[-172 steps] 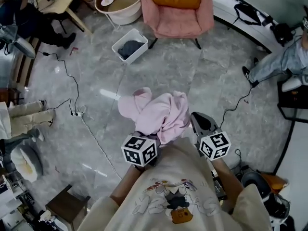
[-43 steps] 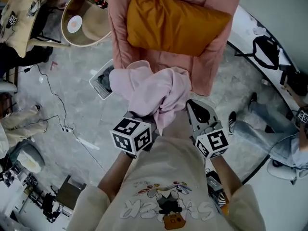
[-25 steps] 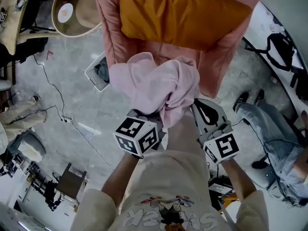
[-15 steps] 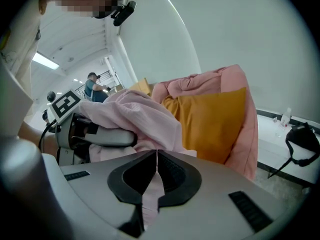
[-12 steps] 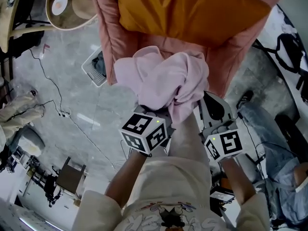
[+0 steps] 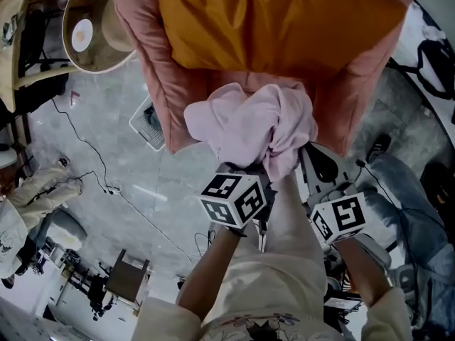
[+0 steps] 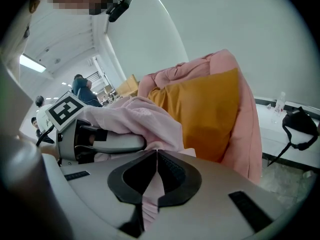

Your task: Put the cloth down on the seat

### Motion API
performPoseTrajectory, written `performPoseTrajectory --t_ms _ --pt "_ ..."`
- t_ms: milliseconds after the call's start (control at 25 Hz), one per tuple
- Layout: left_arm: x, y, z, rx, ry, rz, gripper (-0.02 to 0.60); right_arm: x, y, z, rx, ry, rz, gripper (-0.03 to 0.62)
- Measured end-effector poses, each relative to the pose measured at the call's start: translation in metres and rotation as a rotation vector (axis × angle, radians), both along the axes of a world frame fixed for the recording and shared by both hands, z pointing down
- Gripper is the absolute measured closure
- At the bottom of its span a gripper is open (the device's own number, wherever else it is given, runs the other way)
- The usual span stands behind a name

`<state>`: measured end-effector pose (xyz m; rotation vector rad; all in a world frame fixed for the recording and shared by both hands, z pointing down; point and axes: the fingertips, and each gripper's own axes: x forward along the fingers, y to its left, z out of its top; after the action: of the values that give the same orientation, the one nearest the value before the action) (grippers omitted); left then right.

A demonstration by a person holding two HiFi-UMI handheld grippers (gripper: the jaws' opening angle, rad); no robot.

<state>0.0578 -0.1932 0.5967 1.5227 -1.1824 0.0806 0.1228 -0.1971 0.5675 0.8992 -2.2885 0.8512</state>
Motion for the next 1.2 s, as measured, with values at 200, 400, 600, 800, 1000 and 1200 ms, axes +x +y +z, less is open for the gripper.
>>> performPoseTrajectory --t_ms 200,400,600,800,1000,1200 --pt "0.010 -0.014 0.024 -0.028 0.042 -0.018 0.215 0.008 -0.011 0.022 -0.008 0.017 0.030 0.569" --pt "0.017 -0.013 0.052 -0.068 0.059 -0.037 0.215 0.012 -0.008 0.047 -0.045 0.023 0.046 0.569" --pt "0.022 -0.028 0.085 -0.107 0.071 -0.045 0.215 0.016 -0.023 0.078 -0.070 0.043 0.047 0.569" --pt "0.028 -0.022 0.111 -0.143 0.066 -0.040 0.215 0.014 -0.017 0.100 -0.135 0.040 0.039 0.569" --pt "0.027 -0.025 0.140 -0.189 0.096 -0.082 0.215 0.006 -0.022 0.118 -0.149 0.040 0.023 0.569" --pt "0.026 -0.027 0.160 -0.223 0.122 -0.124 0.215 0.006 -0.026 0.144 -0.159 0.063 0.040 0.569"
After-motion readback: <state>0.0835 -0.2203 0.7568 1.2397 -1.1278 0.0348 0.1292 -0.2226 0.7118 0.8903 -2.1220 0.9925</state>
